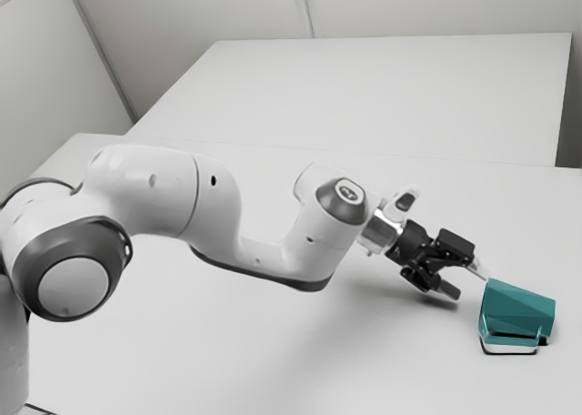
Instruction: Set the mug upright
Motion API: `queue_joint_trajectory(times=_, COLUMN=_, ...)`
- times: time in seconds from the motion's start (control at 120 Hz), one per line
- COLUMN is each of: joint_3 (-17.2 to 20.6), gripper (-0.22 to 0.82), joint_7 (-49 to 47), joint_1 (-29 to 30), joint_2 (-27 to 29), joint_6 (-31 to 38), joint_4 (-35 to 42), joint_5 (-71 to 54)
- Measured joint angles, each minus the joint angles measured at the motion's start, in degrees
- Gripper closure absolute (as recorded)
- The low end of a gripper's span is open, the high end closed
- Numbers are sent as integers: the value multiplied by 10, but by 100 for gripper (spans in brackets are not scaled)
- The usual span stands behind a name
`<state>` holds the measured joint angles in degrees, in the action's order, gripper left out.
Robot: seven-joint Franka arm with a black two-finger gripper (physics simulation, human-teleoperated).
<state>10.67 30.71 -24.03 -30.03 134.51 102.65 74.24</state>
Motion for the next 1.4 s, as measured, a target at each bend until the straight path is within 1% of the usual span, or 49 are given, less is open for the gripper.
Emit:
queue_joint_trajectory(times=0.133, joint_3=3, gripper=0, joint_7=27, joint_1=-9, joint_2=-13, joint_6=2, joint_4=-9, joint_5=17)
queue_joint_trajectory(times=0.333, joint_3=3, gripper=0, joint_7=58, joint_1=-34, joint_2=-60, joint_6=8, joint_4=-69, joint_5=60)
queue_joint_trajectory(times=0.467, joint_3=3, gripper=1, joint_7=74, joint_1=-38, joint_2=-74, joint_6=11, joint_4=-79, joint_5=91)
queue_joint_trajectory(times=0.525, joint_3=3, gripper=6, joint_7=79, joint_1=-38, joint_2=-76, joint_6=11, joint_4=-79, joint_5=99)
queue_joint_trajectory(times=0.783, joint_3=4, gripper=39, joint_7=100, joint_1=-38, joint_2=-82, joint_6=10, joint_4=-77, joint_5=112)
queue_joint_trajectory(times=0.917, joint_3=4, gripper=54, joint_7=107, joint_1=-39, joint_2=-81, joint_6=9, joint_4=-79, joint_5=111)
queue_joint_trajectory(times=1.033, joint_3=19, gripper=62, joint_7=117, joint_1=-32, joint_2=-73, joint_6=7, joint_4=-79, joint_5=112)
queue_joint_trajectory(times=1.142, joint_3=23, gripper=69, joint_7=126, joint_1=-30, joint_2=-73, joint_6=7, joint_4=-79, joint_5=112)
queue_joint_trajectory(times=1.317, joint_3=23, gripper=72, joint_7=138, joint_1=-30, joint_2=-72, joint_6=10, joint_4=-79, joint_5=108)
queue_joint_trajectory(times=1.4, joint_3=21, gripper=75, joint_7=143, joint_1=-30, joint_2=-58, joint_6=12, joint_4=-79, joint_5=103)
